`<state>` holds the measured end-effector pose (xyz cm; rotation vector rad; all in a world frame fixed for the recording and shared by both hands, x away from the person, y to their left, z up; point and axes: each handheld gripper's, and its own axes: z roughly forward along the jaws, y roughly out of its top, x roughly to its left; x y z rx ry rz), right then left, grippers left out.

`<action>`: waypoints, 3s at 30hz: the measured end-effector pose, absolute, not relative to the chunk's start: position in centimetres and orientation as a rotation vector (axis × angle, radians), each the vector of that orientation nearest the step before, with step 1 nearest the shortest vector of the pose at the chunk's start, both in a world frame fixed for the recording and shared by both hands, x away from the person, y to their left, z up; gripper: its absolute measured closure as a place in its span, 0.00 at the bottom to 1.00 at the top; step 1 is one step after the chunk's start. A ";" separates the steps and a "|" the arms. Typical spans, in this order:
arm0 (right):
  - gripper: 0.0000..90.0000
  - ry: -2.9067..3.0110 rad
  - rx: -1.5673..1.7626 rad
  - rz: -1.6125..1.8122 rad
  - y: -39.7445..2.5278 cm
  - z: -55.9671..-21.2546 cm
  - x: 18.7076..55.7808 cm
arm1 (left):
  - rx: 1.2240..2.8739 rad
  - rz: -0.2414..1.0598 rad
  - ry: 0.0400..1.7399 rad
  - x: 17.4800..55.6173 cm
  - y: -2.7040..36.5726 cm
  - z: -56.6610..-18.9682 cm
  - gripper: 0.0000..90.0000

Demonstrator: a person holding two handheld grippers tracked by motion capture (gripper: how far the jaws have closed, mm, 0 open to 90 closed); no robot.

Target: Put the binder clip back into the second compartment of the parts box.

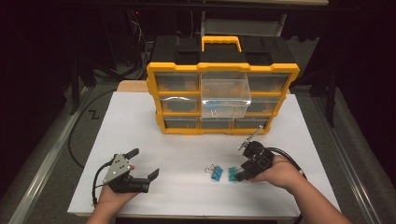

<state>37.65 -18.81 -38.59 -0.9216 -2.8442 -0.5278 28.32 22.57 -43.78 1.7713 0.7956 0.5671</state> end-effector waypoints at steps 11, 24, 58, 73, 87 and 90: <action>0.85 -2.815 -0.924 -0.525 -18.5 -38.4 38.0 | 1.769 0.568 0.797 28.3 22.6 -43.8 0.00; 1.00 -2.861 -0.770 -0.535 -17.7 -36.7 37.5 | 1.768 0.566 0.799 28.3 22.6 -43.8 0.00; 1.00 -2.938 -0.630 -0.481 -19.5 -26.2 37.6 | 1.762 0.562 0.809 28.4 22.7 -43.7 0.00; 1.00 -3.013 -0.585 -0.489 -19.0 -20.7 37.5 | 1.767 0.560 0.803 28.4 22.7 -43.7 0.00; 1.00 -3.070 -0.566 -0.497 -18.9 -16.0 37.3 | 1.767 0.560 0.802 28.3 22.7 -43.7 0.00; 1.00 -3.082 -0.561 -0.484 -18.7 -15.0 37.2 | 1.763 0.561 0.802 28.3 22.7 -43.7 0.00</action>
